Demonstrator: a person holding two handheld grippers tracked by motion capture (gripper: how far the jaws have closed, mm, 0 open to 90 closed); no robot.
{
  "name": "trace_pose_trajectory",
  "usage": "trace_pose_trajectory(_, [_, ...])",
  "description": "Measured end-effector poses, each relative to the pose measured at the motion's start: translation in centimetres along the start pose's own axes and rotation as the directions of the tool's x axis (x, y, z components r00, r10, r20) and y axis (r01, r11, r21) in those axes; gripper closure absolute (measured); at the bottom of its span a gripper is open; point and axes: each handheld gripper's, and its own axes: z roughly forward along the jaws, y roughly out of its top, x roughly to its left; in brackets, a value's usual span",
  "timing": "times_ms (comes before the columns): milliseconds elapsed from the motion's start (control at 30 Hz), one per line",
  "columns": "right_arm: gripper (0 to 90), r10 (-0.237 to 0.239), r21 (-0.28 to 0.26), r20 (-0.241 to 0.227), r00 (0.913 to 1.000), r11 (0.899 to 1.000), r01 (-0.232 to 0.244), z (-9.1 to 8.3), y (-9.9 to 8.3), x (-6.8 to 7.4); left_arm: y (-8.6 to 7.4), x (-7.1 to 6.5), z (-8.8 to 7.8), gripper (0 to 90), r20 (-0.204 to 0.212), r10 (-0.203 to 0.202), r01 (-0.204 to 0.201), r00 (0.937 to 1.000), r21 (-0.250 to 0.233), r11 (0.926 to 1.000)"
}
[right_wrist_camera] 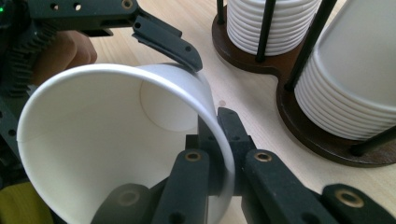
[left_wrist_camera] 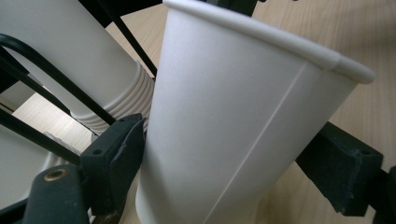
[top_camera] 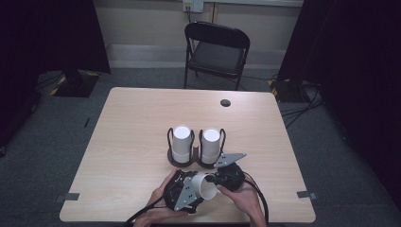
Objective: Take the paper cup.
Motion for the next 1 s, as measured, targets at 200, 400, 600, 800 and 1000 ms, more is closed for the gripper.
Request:
trace_pose_trajectory(200, [89.0,0.021,0.005,0.005,0.9998,1.000,-0.021,0.6,0.3,0.0,0.0,0.2,0.2,18.6,-0.001,-0.005,0.005,1.0000,0.005,1.0000])
trace_pose_trajectory(400, [88.8,0.044,0.023,-0.013,0.9990,0.999,-0.043,0.8,0.3,-0.2,0.3,-0.1,0.1,19.3,-0.003,0.019,-0.019,0.9998,0.005,0.9998])
trace_pose_trajectory(600, [88.4,0.050,0.049,-0.012,0.9987,0.998,-0.049,1.1,0.5,-0.1,0.6,-0.3,0.1,20.5,-0.005,0.025,-0.025,0.9997,-0.016,0.9996])
trace_pose_trajectory(800, [88.5,0.043,0.052,-0.009,0.9990,0.998,-0.042,1.5,0.7,0.2,0.8,-0.4,0.2,19.9,-0.014,0.016,-0.016,0.9998,-0.026,0.9995])
trace_pose_trajectory(1000, [87.5,0.058,0.024,-0.021,0.9981,0.998,-0.058,1.1,0.8,0.2,1.7,-0.4,-0.2,20.7,-0.034,0.027,-0.028,0.9991,-0.043,0.9987])
